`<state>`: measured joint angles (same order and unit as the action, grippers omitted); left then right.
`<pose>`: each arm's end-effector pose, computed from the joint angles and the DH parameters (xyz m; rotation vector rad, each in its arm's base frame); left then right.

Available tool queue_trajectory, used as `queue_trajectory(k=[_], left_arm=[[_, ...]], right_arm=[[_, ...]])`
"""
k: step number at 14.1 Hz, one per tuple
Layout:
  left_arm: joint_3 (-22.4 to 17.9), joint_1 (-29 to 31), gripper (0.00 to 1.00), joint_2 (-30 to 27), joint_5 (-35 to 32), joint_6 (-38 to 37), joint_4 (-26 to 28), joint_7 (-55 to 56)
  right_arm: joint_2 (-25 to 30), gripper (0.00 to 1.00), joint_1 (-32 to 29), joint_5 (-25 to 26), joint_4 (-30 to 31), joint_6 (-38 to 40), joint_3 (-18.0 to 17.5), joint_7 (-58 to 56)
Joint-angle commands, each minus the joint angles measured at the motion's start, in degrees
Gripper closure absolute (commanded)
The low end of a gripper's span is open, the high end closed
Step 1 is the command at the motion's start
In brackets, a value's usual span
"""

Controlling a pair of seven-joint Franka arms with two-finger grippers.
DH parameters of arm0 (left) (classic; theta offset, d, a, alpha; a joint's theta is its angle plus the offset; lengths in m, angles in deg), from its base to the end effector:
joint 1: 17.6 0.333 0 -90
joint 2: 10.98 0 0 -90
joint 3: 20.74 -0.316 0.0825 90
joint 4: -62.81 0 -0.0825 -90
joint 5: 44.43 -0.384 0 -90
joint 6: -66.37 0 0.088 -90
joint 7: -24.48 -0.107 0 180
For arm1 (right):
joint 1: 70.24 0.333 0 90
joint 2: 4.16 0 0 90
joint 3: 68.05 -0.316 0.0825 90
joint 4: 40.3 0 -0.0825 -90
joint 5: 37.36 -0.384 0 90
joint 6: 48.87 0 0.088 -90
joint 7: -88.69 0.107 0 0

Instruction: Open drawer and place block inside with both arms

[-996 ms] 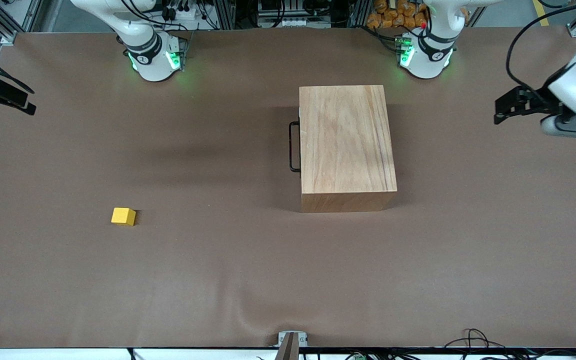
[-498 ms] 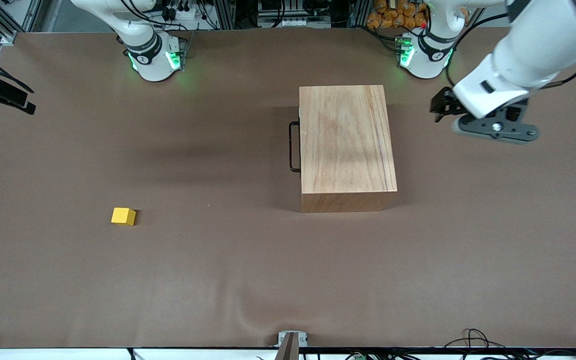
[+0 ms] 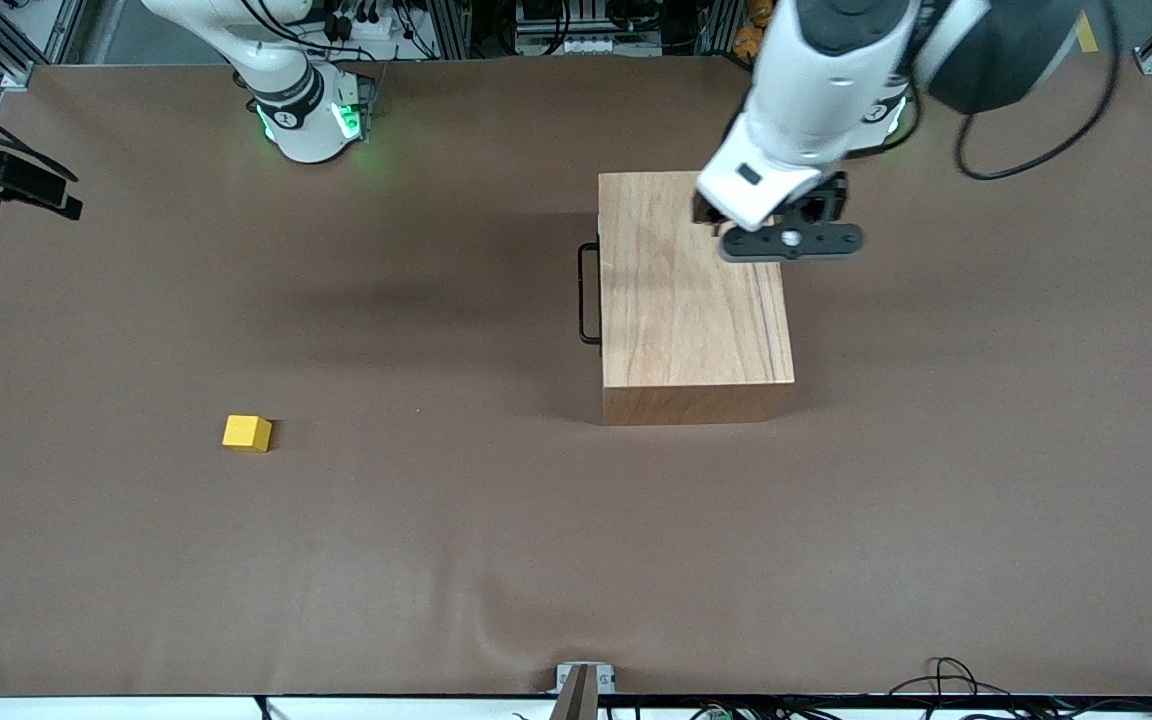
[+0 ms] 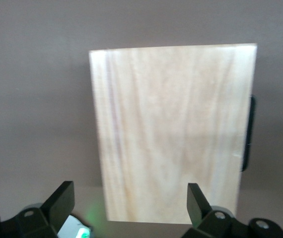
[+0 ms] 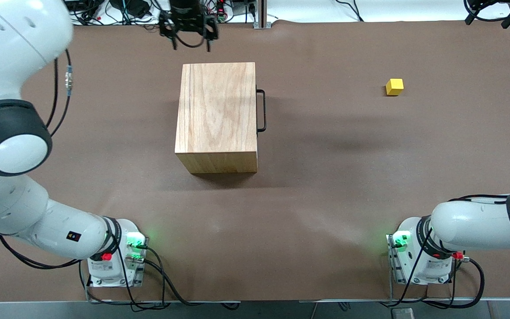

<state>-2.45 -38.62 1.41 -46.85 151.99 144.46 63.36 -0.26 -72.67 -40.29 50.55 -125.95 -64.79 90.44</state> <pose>0.4846 -0.3648 0.5661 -3.0698 0.0074 0.1872 0.5063 -0.0452 0.6363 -3.0643 0.1876 0.2622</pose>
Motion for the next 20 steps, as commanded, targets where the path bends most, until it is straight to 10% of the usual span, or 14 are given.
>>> queue_trajectory(k=[1, 6, 20], left_arm=[[-0.18, -3.66, 0.00, 4.56, -0.48, 4.43, -3.07, 6.00], [-0.62, -13.41, 0.00, 13.69, -0.66, 17.81, -5.17, 23.84], [-12.84, -31.18, 0.00, 26.02, -7.58, 18.80, -9.75, 28.36]], right_arm=[[1.11, 0.00, -1.70, 0.65, 1.26, -0.25, -1.24, 0.54], [-0.03, 0.00, -1.44, 0.38, 1.17, -1.84, -1.24, 0.63], [-3.99, 0.00, -1.27, 0.12, 0.47, -5.62, -1.15, 0.62]])
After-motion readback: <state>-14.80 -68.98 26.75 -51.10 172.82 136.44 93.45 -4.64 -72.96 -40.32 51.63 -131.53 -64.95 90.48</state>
